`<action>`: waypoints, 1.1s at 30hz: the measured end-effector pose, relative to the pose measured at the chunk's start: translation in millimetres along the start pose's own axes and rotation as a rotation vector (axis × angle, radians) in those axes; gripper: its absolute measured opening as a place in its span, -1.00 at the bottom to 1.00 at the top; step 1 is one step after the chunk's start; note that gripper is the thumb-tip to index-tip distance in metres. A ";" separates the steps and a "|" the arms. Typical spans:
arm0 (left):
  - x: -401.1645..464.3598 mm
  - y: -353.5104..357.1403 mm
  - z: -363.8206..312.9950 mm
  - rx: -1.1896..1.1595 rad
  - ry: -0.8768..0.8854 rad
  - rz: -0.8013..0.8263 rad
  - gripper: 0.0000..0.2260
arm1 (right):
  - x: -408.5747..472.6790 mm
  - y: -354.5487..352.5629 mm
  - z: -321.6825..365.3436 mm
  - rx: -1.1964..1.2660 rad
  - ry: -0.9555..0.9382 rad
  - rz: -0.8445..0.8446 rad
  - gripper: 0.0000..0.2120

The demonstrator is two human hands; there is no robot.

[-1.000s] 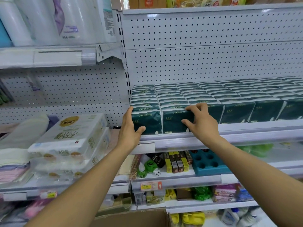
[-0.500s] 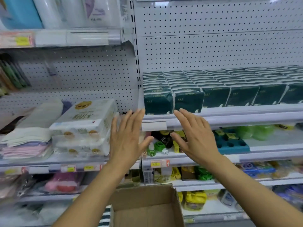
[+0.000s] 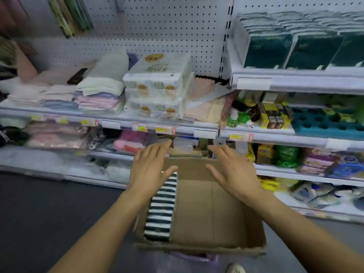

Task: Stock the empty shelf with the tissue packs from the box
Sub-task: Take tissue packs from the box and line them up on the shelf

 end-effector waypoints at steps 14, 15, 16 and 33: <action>-134.5 180.7 82.8 -0.281 -0.315 0.573 -0.53 | -77.3 210.8 37.8 0.202 0.060 0.603 -0.63; -139.6 193.7 85.4 -0.290 -0.325 0.596 -0.55 | -79.6 225.7 38.0 0.207 0.065 0.628 -0.64; -143.5 206.5 87.7 -0.298 -0.332 0.612 -0.57 | -80.3 239.6 38.1 0.212 0.071 0.648 -0.65; -145.6 336.7 109.9 -0.186 -0.358 0.676 -0.74 | -55.2 407.6 56.2 0.190 0.048 0.743 -0.71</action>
Point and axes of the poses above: each hand's wrist, its own x-axis towards the middle knuckle, its own y-axis out of the palm, z = x × y, the point moved 7 cm from there along x, towards the middle knuckle, and after that the axes turned 2 degrees about -x, right-handed, at the moved point
